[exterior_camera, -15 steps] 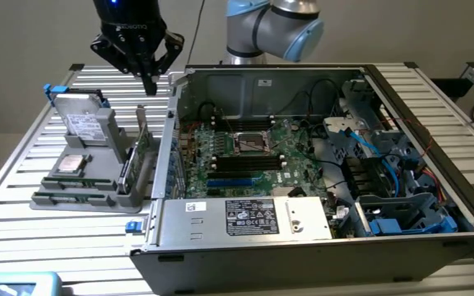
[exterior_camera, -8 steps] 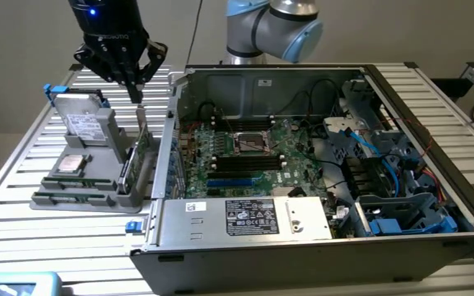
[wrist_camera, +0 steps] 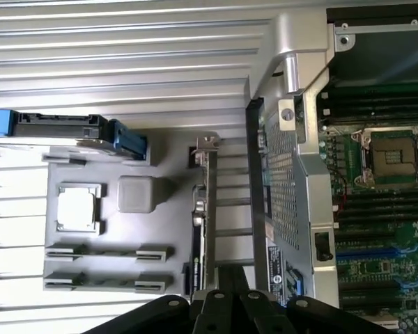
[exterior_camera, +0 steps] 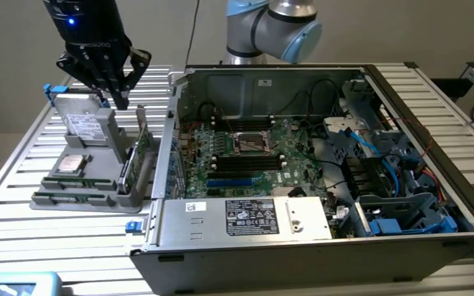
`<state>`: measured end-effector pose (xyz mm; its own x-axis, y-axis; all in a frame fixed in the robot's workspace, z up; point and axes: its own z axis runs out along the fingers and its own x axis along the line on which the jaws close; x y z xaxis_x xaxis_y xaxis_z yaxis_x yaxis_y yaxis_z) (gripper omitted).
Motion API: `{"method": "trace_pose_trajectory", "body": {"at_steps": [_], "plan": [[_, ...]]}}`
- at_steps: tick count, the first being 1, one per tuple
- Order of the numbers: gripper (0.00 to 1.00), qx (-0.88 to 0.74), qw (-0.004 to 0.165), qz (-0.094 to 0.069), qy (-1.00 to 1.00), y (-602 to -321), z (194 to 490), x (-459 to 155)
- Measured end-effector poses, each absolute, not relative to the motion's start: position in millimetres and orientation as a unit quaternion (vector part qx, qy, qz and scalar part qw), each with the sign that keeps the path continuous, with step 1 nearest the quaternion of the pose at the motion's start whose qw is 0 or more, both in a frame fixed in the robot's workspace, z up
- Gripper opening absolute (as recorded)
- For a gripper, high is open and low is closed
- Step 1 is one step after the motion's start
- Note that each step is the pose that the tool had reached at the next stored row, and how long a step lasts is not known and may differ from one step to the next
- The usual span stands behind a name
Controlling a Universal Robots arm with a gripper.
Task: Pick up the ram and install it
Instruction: 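Reach for the ram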
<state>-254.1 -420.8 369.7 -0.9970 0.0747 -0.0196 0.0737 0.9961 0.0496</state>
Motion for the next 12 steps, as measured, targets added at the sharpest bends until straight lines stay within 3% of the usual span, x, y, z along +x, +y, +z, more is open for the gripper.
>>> {"method": "trace_pose_trajectory", "body": {"at_steps": [12], "plan": [[0.11, 0.037, 0.009, 0.029, 0.999, -444, 353, -289]]}}
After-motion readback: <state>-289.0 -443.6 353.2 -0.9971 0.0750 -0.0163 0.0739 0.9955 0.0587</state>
